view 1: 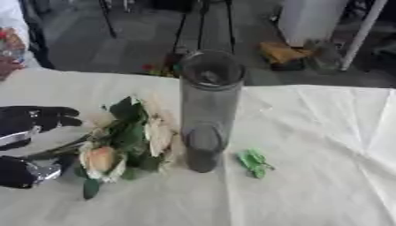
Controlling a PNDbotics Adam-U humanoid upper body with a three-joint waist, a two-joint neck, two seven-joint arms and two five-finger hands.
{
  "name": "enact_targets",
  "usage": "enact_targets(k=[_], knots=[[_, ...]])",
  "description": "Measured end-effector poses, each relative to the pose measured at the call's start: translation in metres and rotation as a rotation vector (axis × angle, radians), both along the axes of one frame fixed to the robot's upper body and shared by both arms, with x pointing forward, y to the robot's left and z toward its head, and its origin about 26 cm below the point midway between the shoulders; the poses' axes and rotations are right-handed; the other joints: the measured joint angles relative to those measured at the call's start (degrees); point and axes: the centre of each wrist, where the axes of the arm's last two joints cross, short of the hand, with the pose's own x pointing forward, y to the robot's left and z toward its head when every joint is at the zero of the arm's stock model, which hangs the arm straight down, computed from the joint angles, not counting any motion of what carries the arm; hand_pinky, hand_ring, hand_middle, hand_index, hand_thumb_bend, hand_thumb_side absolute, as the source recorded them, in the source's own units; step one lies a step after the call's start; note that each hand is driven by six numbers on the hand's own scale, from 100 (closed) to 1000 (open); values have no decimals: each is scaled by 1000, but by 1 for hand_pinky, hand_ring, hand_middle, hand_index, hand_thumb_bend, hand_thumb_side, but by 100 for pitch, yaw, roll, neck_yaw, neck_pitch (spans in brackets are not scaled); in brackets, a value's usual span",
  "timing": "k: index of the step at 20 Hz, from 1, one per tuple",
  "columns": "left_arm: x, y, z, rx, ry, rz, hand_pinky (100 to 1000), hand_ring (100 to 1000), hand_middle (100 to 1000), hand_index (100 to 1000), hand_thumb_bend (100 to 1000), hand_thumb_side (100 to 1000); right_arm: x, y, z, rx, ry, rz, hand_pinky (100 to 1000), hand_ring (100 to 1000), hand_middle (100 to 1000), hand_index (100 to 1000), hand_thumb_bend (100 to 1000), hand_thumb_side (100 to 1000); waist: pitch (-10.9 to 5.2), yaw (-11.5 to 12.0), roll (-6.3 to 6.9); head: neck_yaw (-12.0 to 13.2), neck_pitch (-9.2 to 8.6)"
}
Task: Arrange flowers into the vase.
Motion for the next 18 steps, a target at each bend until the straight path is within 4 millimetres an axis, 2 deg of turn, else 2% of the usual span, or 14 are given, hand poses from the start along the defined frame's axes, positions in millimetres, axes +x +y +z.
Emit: enact_targets(k=[2, 4, 5, 9, 13, 18], knots=[[-1, 1, 0, 13, 14, 15, 1000, 1000, 1000, 1000, 242, 848, 0, 0, 0, -1, 1, 1, 795, 671, 546, 805, 100, 802, -1, 7, 16, -24, 0], [-2, 1, -1, 22, 29, 25, 1000, 1000, 1000, 1000, 278, 863, 0, 0, 0, -4, 2, 3, 798, 673, 544, 804, 100, 803, -1, 10, 33, -46, 0], [-2, 1, -2, 28, 36, 29, 1000, 1000, 1000, 1000, 324, 861, 0, 0, 0, -5, 3, 5, 798, 673, 543, 804, 100, 803, -1, 12, 38, -56, 0], [-3, 0, -1, 73, 56, 40, 1000, 1000, 1000, 1000, 376, 858, 1, 2, 0, -12, 7, 14, 797, 672, 541, 801, 100, 801, -1, 8, 50, -79, 0], [-2, -3, 0, 114, 54, 57, 1000, 1000, 1000, 1000, 396, 839, 1, 3, -1, -19, 9, 25, 796, 672, 540, 800, 100, 800, -1, -30, 64, -77, 0], [-1, -8, 1, 136, 32, 72, 1000, 1000, 1000, 1000, 371, 831, 2, 4, -1, -24, 10, 36, 797, 672, 537, 796, 100, 800, -1, -68, 67, -48, -1]])
